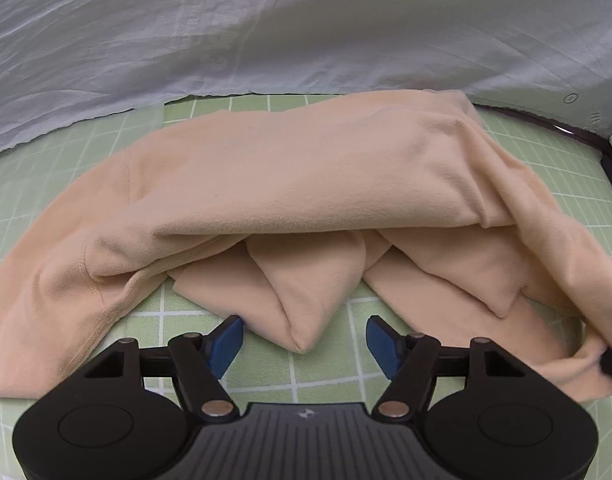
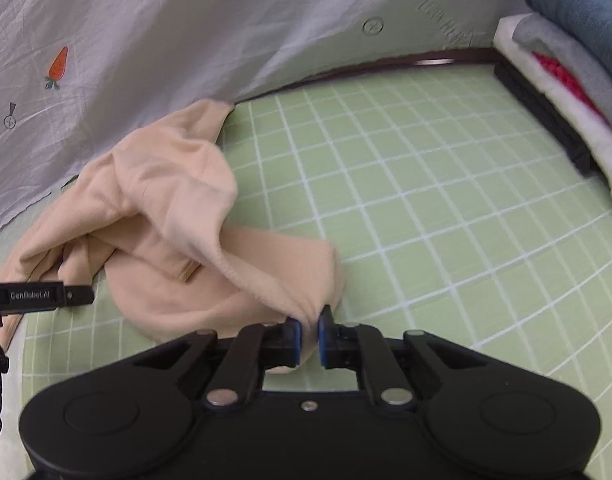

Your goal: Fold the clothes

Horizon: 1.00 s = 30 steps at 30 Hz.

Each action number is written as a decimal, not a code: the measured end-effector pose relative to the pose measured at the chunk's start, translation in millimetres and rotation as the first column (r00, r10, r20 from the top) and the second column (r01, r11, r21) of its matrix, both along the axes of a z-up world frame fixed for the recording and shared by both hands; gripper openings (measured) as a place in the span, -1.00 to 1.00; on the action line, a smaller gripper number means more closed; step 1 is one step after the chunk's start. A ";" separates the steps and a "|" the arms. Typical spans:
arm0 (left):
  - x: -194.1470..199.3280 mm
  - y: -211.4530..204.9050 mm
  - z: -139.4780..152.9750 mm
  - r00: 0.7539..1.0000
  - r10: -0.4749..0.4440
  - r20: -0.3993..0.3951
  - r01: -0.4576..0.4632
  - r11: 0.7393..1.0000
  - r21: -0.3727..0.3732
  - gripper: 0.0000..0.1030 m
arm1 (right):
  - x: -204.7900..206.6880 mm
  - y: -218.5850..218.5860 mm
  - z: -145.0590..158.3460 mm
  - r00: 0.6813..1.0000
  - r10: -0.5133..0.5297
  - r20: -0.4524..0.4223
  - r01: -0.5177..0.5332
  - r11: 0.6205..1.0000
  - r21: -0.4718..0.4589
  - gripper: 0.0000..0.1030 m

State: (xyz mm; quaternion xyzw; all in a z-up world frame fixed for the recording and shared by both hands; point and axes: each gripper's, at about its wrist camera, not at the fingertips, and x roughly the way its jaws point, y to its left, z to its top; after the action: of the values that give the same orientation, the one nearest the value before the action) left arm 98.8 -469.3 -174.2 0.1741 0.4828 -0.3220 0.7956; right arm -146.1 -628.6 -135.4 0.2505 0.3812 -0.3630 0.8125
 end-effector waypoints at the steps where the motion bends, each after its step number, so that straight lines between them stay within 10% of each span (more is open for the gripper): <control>1: 3.1 -1.1 -0.6 1.000 -0.001 0.014 0.001 1.000 0.007 0.11 | -1.4 -9.8 8.5 1.000 -0.010 0.007 0.010 0.999 -0.047 -0.89; 7: 17.1 9.2 5.4 0.999 0.012 -0.049 -0.016 0.996 -0.083 -0.59 | 12.6 -63.4 60.1 1.000 -0.011 0.021 0.018 0.926 -0.377 -0.94; 12: 20.3 26.8 38.6 0.996 0.044 -0.083 -0.059 0.982 -0.179 -0.65 | 35.4 -79.1 103.6 0.999 0.017 0.032 0.005 0.805 -0.593 -0.94; 20: 21.6 70.4 127.4 0.989 0.106 -0.100 -0.136 0.919 -0.369 -0.67 | 39.2 -74.7 139.4 0.991 0.082 0.106 0.008 0.753 -0.658 -0.94; 24: 38.4 79.2 127.9 0.979 0.179 -0.096 -0.202 0.906 -0.373 -0.65 | 57.3 -90.6 141.4 0.973 0.099 0.206 0.039 0.817 -0.576 -0.91; 30: 60.5 74.7 78.5 0.961 0.264 -0.086 -0.277 0.937 -0.214 -0.56 | 108.8 -109.5 73.3 0.999 0.034 0.038 -0.019 0.940 -0.342 -0.37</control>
State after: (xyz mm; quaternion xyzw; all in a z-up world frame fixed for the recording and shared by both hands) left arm 159.3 -394.6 -95.6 0.0063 0.4848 -0.2666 0.8330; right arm -37.3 -738.1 -62.1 0.1085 0.2984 -0.4071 0.8564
